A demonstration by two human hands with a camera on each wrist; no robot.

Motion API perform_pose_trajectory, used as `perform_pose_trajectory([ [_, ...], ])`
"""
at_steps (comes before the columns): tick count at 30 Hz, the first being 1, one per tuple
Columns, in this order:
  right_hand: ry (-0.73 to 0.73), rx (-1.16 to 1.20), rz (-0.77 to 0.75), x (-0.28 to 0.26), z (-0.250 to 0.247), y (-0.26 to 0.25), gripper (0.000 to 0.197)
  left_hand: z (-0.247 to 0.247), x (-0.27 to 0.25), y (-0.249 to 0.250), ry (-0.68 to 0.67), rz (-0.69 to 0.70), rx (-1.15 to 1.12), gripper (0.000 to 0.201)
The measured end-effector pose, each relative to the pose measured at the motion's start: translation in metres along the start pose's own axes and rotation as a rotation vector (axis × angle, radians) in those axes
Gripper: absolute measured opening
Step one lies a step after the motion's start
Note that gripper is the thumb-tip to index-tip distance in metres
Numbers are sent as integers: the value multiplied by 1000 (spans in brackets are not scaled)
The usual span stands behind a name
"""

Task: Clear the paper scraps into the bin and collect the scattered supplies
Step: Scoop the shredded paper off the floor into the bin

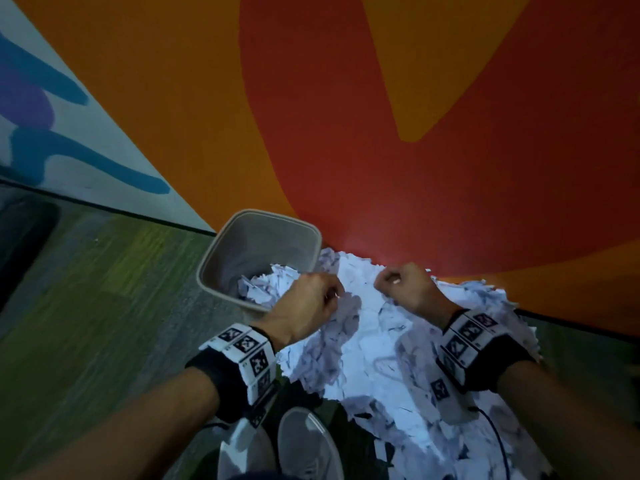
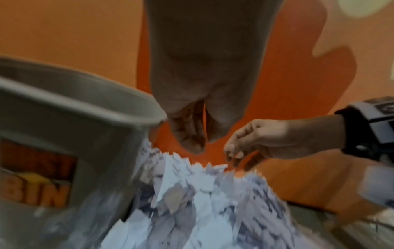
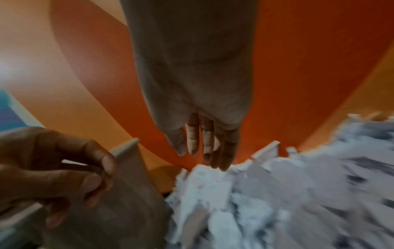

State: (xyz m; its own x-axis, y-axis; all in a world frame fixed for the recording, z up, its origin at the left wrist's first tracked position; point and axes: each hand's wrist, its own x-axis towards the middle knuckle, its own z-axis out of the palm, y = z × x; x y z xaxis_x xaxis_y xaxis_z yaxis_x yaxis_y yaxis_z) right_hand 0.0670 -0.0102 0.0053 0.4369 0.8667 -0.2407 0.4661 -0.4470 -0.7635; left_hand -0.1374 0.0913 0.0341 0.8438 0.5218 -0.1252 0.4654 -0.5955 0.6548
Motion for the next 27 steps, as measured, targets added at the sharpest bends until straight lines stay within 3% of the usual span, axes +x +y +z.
perform_pose_trajectory([
  [4,-33,-148,113,-3,9,68,13,55,24,-19,-119,-82,19,30],
  [11,-154,-406,236,25,50,125,102,127,70,-67,-243,-214,59,86],
  [15,-228,-522,222,43,73,130,131,147,89,-82,-266,-211,-8,106],
  [21,-199,-651,234,54,101,123,111,170,108,-111,-194,-236,53,112],
  [25,-56,-679,90,54,110,122,64,174,106,-115,-107,-253,118,76],
  [27,-66,-700,55,56,108,125,42,174,102,-115,-65,-233,98,61],
])
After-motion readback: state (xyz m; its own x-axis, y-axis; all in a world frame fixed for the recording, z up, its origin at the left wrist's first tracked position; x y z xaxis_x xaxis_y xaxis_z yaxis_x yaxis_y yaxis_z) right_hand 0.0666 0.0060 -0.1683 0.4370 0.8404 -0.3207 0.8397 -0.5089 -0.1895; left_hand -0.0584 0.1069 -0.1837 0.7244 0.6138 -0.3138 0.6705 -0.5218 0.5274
